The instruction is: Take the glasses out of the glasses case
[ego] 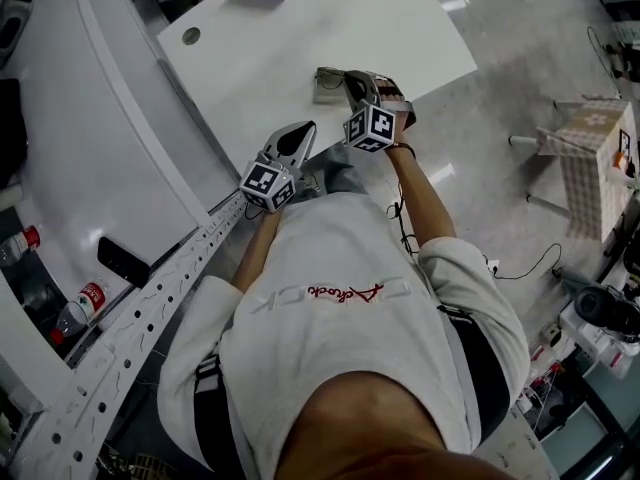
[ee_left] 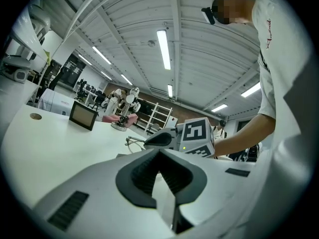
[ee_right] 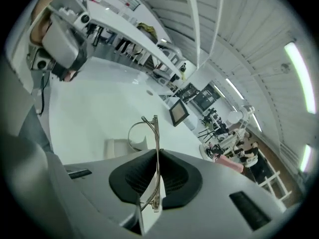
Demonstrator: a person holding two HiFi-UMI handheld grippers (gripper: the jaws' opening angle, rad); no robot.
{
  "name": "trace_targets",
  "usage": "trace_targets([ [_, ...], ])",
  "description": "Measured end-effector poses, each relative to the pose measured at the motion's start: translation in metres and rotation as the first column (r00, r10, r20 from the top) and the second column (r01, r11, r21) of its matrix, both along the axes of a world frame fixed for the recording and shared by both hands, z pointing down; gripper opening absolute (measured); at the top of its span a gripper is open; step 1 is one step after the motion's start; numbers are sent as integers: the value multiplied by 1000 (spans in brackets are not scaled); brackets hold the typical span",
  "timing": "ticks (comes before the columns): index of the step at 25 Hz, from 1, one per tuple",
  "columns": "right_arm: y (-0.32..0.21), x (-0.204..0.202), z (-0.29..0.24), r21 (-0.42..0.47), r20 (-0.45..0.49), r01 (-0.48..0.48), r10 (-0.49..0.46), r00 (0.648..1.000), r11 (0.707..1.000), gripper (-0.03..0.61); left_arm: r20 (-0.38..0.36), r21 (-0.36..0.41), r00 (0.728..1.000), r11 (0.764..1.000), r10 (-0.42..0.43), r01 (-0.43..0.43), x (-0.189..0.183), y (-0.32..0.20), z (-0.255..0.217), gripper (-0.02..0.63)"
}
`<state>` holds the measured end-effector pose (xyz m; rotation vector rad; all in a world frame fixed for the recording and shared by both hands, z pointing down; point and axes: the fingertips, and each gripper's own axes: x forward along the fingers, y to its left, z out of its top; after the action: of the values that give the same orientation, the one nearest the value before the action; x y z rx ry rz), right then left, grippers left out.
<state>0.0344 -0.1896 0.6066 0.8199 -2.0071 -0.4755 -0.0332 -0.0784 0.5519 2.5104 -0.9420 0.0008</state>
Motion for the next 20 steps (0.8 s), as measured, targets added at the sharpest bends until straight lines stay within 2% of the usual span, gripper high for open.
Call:
trace_targets([
  [3, 1, 3, -22, -34, 193, -112, 116, 974, 993, 14, -1, 21, 1000, 1000, 12, -12, 0, 1, -4, 0],
  [5, 3, 6, -37, -66, 328, -180, 191, 925, 982, 12, 5, 36, 1000, 999, 26, -26, 0, 3, -7, 0],
  [6, 5, 7, -45, -86, 401, -208, 226, 888, 974, 12, 6, 43, 999, 998, 35, -35, 1, 4, -9, 0],
  [8, 10, 11, -60, -139, 552, -255, 289, 782, 957, 12, 6, 55, 999, 997, 49, -50, 2, 7, -14, 0],
  [11, 19, 21, -80, -232, 741, -296, 366, 563, 927, 12, 9, 72, 998, 995, 62, -63, 2, 12, -19, 0],
  [13, 25, 28, -90, -283, 825, -301, 391, 408, 911, 12, 9, 86, 997, 994, 74, -75, 3, 15, -24, 0],
  [14, 29, 31, -93, -300, 850, -297, 395, 348, 907, 12, 11, 92, 997, 992, 81, -82, 4, 17, -25, 0],
  [15, 34, 32, -96, -309, 866, -291, 394, 307, 906, 12, 12, 98, 996, 991, 88, -89, 4, 19, -27, 0],
  [16, 41, 32, -98, -307, 875, -289, 389, 290, 907, 12, 14, 103, 995, 990, 94, -95, 5, 21, -28, 0],
  [17, 47, 32, -99, -299, 878, -290, 381, 289, 909, 12, 16, 109, 995, 989, 100, -101, 6, 23, -30, 0],
  [20, 65, 30, -101, -267, 879, -298, 359, 314, 916, 12, 19, 128, 993, 985, 116, -117, 8, 29, -34, 0],
])
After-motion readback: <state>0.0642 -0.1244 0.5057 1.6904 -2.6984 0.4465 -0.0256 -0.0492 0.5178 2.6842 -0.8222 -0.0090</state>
